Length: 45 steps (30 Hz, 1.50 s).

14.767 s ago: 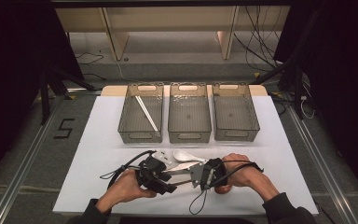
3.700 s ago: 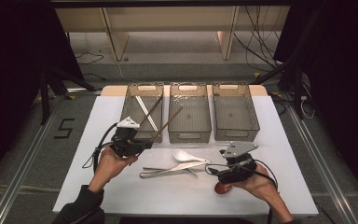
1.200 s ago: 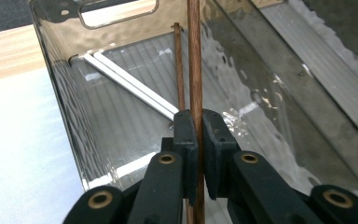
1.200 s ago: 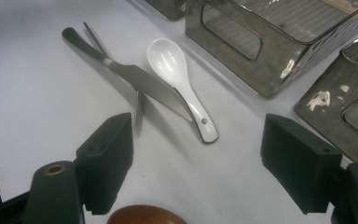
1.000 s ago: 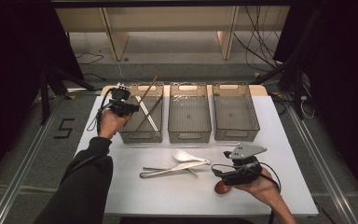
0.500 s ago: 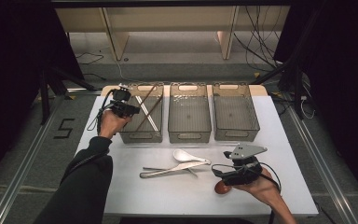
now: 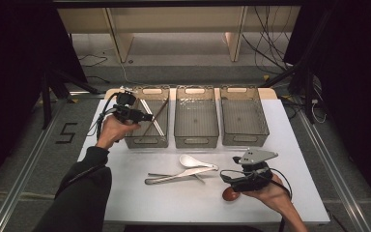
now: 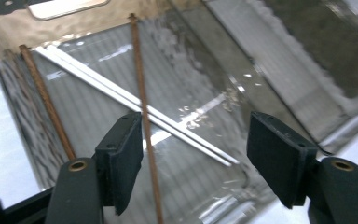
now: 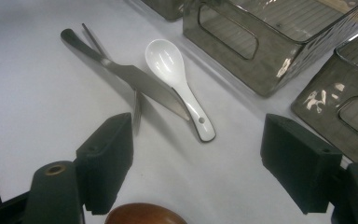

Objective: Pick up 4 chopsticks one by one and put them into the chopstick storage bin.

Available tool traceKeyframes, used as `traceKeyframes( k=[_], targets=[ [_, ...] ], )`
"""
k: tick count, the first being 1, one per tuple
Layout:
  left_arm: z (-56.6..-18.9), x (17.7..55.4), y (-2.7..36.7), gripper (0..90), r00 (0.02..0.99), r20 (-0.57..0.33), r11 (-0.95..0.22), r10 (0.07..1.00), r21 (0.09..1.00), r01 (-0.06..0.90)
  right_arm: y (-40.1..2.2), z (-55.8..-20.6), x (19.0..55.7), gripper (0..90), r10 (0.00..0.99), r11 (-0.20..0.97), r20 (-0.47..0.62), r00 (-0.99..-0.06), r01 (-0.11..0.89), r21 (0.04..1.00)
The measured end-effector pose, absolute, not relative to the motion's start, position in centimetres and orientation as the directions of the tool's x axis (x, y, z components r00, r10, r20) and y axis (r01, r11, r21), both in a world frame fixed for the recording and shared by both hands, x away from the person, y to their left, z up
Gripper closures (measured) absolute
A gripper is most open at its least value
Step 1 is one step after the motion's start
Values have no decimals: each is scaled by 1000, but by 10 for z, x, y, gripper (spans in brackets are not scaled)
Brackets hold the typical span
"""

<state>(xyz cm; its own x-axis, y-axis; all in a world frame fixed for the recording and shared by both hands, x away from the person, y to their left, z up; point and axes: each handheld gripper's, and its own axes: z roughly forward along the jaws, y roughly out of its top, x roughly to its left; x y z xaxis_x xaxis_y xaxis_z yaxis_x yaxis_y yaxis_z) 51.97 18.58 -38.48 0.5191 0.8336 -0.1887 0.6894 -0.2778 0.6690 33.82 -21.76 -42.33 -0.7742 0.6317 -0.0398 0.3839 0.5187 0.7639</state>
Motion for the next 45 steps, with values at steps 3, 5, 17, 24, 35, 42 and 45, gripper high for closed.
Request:
traceKeyframes(
  k=[3, 5, 17, 24, 35, 42, 45],
  targets=[
    [-381, 508, 183, 325, 543, -188, -292, 818, 677, 675, -218, -423, 338, 264, 632, 518, -41, -774, 383, 765],
    [-380, 501, 181, 303, 553, -191, -297, 811, 681, 670, -218, -423, 338, 263, 634, 517, -42, -773, 382, 766],
    [-384, 450, 175, 260, 605, -224, -270, 764, 740, 615, -222, -422, 338, 264, 640, 512, -41, -768, 385, 768],
    [-390, 425, 174, 253, 635, -219, -268, 741, 771, 578, -228, -421, 339, 264, 647, 516, -45, -761, 393, 761],
    [-410, 389, 179, 235, 637, -213, -223, 741, 817, 532, -236, -429, 345, 265, 647, 551, -39, -761, 432, 714],
    [-422, 364, 179, 216, 642, -218, -203, 735, 833, 515, -244, -435, 351, 265, 666, 538, -26, -745, 456, 708],
    [-423, 357, 179, 212, 643, -217, -189, 735, 844, 501, -248, -438, 353, 265, 673, 532, -18, -740, 466, 707]
  ],
)
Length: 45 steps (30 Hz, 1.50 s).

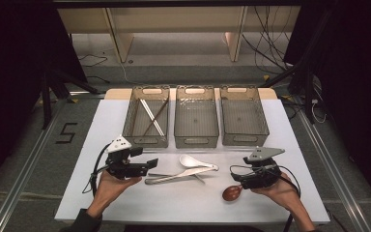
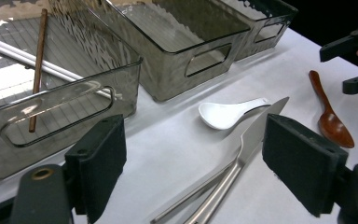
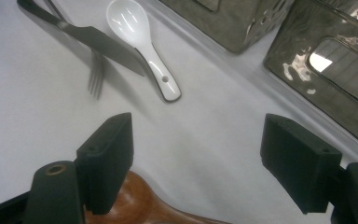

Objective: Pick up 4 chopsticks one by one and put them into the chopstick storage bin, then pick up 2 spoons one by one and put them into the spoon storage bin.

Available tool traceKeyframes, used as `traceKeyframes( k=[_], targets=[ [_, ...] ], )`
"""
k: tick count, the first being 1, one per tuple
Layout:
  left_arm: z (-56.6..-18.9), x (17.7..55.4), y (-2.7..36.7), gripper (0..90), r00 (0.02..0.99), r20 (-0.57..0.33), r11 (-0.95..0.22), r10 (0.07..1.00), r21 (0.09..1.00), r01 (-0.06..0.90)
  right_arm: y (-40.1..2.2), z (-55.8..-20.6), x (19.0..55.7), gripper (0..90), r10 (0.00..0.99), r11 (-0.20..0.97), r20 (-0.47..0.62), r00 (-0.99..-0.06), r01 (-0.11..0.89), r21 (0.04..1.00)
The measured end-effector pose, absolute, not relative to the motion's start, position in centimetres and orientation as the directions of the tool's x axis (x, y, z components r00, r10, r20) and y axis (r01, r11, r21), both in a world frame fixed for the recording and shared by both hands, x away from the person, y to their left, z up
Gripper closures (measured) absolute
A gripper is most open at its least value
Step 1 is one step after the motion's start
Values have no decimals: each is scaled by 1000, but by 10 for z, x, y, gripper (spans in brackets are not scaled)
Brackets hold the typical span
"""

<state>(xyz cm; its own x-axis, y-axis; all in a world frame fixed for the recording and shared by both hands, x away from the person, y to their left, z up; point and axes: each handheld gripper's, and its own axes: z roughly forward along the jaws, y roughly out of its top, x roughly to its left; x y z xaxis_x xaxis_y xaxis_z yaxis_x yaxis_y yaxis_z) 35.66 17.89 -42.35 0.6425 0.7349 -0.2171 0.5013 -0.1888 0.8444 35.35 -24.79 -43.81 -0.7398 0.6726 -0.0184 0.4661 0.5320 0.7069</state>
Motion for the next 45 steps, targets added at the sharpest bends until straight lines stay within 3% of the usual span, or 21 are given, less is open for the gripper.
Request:
traceKeyframes(
  k=[25, 38, 45],
  targets=[
    [-437, 321, 175, 183, 657, -226, -162, 720, 865, 475, -255, -443, 364, 275, 691, 544, -16, -723, 506, 670],
    [-438, 318, 172, 183, 669, -208, -181, 713, 868, 462, -266, -446, 376, 762, 735, 561, -50, -676, 566, 604],
    [-439, 318, 172, 183, 675, -208, -183, 708, 869, 459, -275, -459, 384, 898, 775, 555, -72, -628, 622, 552]
  ],
)
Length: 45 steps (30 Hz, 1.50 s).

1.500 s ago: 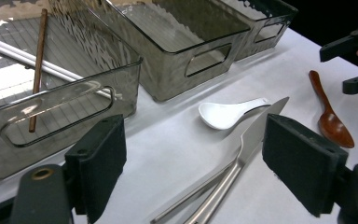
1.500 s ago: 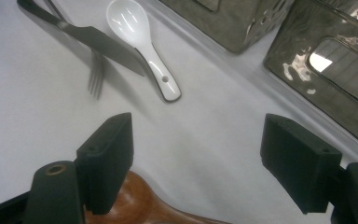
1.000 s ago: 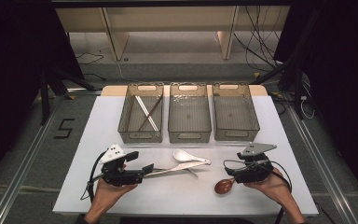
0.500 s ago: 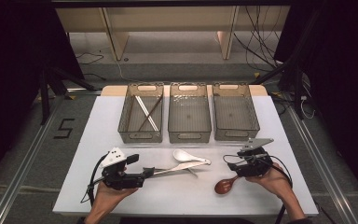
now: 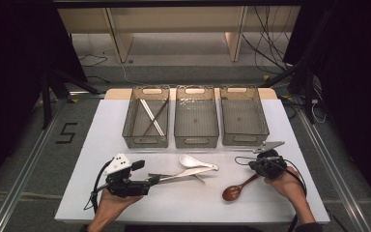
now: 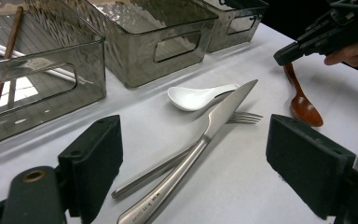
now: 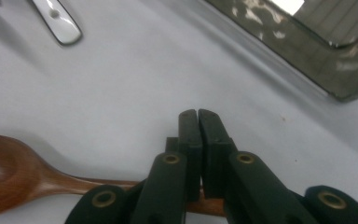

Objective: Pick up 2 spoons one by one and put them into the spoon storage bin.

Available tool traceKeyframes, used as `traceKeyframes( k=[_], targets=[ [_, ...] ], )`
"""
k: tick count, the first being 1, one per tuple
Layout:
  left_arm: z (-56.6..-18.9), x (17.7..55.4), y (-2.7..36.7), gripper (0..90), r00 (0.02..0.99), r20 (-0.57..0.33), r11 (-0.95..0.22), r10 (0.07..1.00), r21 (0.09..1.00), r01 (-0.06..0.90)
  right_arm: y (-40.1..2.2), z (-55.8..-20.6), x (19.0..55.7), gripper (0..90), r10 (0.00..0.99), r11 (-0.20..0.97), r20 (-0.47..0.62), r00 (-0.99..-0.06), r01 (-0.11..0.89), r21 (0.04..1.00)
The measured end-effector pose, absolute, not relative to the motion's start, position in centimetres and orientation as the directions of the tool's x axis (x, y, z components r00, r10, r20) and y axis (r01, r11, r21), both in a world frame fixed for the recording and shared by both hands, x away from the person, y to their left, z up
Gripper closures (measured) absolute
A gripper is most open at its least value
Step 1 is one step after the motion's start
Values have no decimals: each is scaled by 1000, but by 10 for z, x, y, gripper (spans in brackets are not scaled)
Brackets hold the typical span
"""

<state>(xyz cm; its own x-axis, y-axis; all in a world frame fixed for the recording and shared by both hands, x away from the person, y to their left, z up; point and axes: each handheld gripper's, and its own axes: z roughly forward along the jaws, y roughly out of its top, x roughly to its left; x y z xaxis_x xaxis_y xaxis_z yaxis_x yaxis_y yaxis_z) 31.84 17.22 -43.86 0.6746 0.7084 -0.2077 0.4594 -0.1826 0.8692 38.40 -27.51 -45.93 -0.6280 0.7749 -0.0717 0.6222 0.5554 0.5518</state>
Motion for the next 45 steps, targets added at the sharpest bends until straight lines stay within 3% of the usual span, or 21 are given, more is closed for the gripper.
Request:
traceKeyframes(
  k=[12, 38, 45],
  targets=[
    [-439, 318, 173, 183, 673, -206, -181, 710, 870, 458, -281, -467, 379, 900, 790, 556, -67, -609, 666, 498],
    [-440, 316, 173, 185, 678, -197, -189, 708, 872, 451, -287, -457, 316, 900, 743, 631, -32, -668, 685, 365],
    [-440, 316, 174, 184, 677, -198, -184, 708, 875, 448, -282, -439, 313, 658, 695, 655, -12, -718, 627, 421]
  ],
)
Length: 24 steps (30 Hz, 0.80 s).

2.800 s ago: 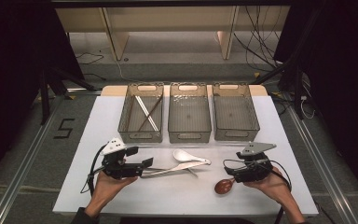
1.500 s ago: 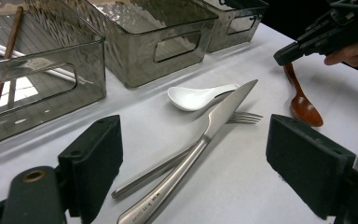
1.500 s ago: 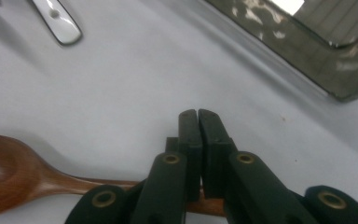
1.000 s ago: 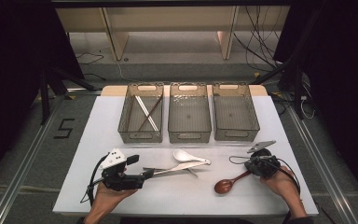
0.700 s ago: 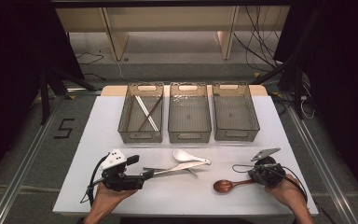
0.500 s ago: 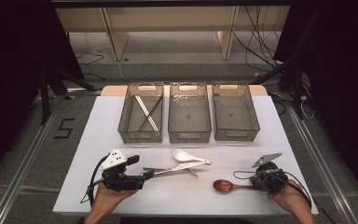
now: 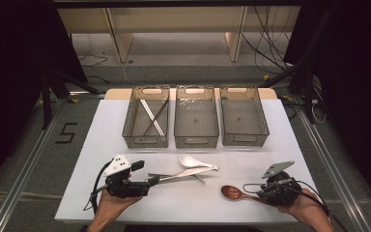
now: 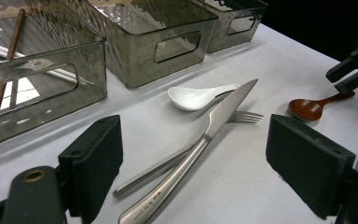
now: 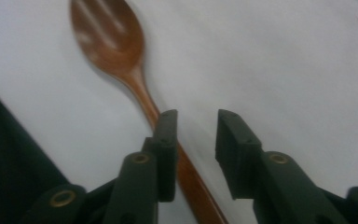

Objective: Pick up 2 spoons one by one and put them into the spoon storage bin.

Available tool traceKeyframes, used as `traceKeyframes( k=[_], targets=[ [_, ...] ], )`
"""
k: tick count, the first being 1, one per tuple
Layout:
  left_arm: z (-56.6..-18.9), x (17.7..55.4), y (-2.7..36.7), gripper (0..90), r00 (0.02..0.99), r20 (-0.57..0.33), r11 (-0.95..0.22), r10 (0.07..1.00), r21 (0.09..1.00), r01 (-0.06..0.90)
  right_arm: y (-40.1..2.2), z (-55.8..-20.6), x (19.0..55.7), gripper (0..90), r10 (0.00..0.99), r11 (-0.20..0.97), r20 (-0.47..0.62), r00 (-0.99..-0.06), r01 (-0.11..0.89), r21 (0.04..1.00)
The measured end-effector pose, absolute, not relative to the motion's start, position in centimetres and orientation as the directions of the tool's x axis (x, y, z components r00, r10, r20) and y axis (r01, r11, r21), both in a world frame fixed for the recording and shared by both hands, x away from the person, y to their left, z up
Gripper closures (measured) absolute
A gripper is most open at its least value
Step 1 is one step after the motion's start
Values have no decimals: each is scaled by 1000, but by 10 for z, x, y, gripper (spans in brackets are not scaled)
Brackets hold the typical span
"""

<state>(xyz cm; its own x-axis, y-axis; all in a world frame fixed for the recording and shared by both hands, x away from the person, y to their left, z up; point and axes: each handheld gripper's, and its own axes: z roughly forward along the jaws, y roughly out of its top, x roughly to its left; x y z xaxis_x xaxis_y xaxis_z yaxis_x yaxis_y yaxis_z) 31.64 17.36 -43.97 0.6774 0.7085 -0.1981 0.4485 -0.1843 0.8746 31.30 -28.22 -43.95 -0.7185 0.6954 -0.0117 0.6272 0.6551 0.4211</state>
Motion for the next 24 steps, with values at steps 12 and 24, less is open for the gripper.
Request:
traceKeyframes(
  k=[12, 24],
  targets=[
    [-440, 316, 174, 183, 677, -203, -179, 708, 875, 450, -261, -448, 317, 504, 627, 724, 3, -779, 584, 367],
    [-440, 316, 173, 183, 676, -199, -180, 709, 876, 447, -254, -455, 318, 645, 604, 763, -19, -797, 571, 303]
  ],
)
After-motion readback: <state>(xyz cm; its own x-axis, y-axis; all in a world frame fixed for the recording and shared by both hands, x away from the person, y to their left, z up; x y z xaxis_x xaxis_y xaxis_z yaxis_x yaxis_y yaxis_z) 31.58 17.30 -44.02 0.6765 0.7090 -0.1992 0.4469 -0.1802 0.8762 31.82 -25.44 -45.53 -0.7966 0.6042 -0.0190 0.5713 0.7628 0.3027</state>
